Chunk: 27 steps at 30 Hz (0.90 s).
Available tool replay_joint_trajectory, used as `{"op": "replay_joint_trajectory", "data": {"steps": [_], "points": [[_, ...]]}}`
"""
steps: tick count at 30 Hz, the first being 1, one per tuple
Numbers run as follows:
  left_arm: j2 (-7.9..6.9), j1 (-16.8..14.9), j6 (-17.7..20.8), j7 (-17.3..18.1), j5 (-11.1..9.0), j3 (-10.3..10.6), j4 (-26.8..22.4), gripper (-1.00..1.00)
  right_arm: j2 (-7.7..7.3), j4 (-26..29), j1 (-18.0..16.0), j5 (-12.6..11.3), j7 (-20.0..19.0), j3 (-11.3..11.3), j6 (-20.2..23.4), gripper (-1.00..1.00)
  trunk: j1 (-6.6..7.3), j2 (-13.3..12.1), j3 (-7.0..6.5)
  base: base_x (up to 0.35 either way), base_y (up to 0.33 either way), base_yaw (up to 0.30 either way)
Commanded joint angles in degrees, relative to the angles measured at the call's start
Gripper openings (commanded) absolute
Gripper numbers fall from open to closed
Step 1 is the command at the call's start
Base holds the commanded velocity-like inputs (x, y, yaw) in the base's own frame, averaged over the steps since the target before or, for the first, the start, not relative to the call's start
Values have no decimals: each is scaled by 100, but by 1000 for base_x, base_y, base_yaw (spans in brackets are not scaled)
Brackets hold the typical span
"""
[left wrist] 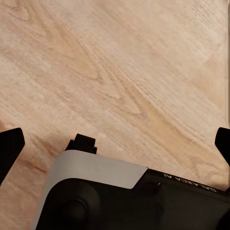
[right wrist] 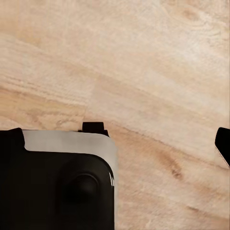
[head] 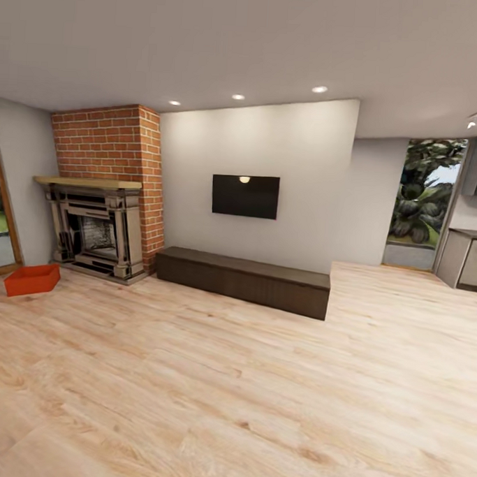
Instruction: Move the two storage containers from the living room to the garage. In the garage, place one container on the floor and stack the other container on top of it (either order is fine).
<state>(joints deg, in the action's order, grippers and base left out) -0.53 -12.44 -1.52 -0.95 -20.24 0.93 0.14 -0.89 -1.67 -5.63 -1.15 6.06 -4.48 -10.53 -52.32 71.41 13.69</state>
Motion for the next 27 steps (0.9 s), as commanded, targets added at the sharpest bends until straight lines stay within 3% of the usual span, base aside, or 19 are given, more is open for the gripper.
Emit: {"op": "replay_joint_trajectory", "data": {"steps": [1, 27], "points": [[1, -4, -15, -10, -24, 12, 1, 100, -1, -18, -8, -10, 18, -45, -28, 100, -4, 4, 7, 322, 0, 2], [0, -4, -15, -10, -24, 12, 1, 100, -3, -18, -8, -8, 18, -46, -23, 100, -4, 4, 7, 322, 0, 0]]}}
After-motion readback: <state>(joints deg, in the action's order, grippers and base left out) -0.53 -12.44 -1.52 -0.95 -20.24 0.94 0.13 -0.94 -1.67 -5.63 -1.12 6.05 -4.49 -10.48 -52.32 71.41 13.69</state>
